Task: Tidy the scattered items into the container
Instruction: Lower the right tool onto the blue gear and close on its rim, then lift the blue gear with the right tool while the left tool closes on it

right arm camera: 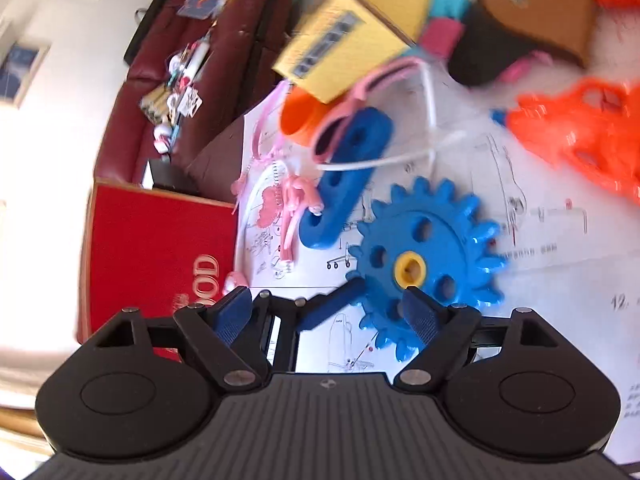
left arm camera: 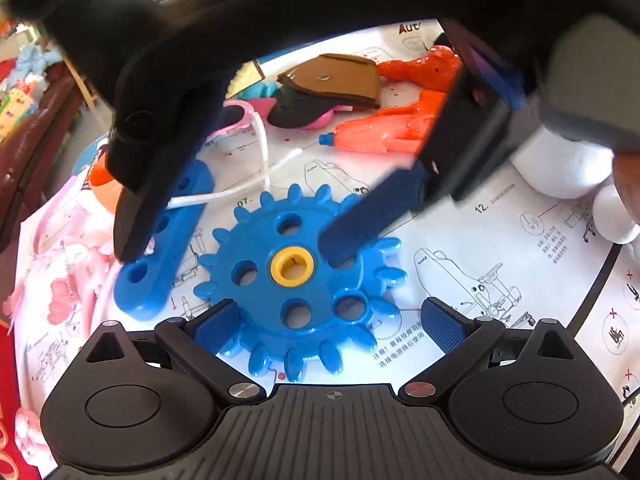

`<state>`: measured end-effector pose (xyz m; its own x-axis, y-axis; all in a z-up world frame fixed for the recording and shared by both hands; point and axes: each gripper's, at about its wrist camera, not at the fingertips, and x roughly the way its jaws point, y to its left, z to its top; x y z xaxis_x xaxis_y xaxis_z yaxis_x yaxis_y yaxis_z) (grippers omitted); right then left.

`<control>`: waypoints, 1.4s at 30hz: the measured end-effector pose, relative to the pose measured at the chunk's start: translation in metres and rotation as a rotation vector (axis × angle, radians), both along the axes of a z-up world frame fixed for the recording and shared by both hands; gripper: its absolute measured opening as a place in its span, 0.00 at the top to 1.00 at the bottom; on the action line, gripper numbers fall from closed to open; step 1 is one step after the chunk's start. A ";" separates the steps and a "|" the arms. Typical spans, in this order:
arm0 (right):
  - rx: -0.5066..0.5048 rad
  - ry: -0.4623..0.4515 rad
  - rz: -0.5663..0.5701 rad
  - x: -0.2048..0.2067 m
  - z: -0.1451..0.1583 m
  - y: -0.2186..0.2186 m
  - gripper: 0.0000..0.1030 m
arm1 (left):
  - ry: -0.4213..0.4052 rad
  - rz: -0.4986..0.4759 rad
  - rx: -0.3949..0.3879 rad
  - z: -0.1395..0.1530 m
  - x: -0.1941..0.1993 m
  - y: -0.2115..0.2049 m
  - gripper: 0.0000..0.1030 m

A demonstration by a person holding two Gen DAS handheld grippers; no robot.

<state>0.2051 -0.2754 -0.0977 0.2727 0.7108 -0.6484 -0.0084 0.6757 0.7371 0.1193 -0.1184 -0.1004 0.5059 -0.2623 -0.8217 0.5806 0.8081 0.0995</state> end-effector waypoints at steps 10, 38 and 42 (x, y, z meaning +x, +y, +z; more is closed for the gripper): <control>-0.171 -0.041 -0.106 0.001 -0.018 -0.040 0.17 | -0.008 -0.014 0.014 -0.001 -0.012 0.008 0.05; 0.194 0.042 -0.018 -0.022 -0.010 -0.021 0.09 | -0.032 -0.009 -0.005 -0.002 -0.006 0.019 0.03; 0.201 0.029 0.028 -0.029 0.002 -0.003 0.09 | -0.035 0.003 -0.030 0.007 -0.020 0.026 0.20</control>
